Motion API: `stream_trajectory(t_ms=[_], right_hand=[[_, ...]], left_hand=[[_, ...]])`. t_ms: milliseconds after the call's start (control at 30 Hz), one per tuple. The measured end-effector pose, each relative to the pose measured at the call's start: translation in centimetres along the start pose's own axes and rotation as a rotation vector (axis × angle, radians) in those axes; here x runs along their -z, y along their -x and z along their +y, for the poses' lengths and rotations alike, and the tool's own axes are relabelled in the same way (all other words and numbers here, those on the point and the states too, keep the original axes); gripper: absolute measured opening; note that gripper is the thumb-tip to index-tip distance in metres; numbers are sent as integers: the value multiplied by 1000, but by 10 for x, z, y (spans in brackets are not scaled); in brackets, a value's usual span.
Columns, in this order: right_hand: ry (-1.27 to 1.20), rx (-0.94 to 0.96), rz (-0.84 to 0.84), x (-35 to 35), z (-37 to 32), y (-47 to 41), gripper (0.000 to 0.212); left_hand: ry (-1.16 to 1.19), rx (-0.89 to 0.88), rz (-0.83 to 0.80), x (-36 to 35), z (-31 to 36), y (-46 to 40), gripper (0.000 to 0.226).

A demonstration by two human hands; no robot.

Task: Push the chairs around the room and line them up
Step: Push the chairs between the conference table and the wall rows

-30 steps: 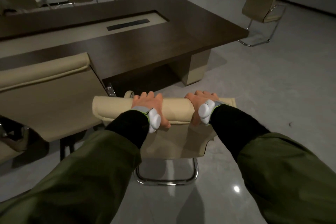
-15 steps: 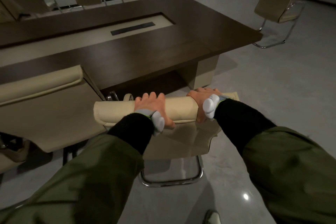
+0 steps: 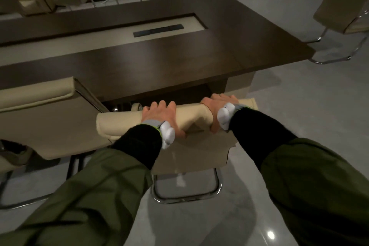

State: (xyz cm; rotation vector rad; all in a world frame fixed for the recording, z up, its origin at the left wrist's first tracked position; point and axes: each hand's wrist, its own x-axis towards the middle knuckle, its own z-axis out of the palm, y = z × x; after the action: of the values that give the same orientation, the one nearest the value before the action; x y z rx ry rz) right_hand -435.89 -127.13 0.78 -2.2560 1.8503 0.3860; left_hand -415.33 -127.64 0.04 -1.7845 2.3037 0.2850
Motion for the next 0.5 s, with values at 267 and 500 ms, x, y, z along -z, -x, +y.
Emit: stream_trajectory(t_ms=[267,500], right_hand=[[-31,73,-22,12,31,-33,91],[-48,121,-14,19,59,-54,85]], left_hand=[[-2,43,-8,13,11,-32,94],[1,75,-1,17,25,-56,94]])
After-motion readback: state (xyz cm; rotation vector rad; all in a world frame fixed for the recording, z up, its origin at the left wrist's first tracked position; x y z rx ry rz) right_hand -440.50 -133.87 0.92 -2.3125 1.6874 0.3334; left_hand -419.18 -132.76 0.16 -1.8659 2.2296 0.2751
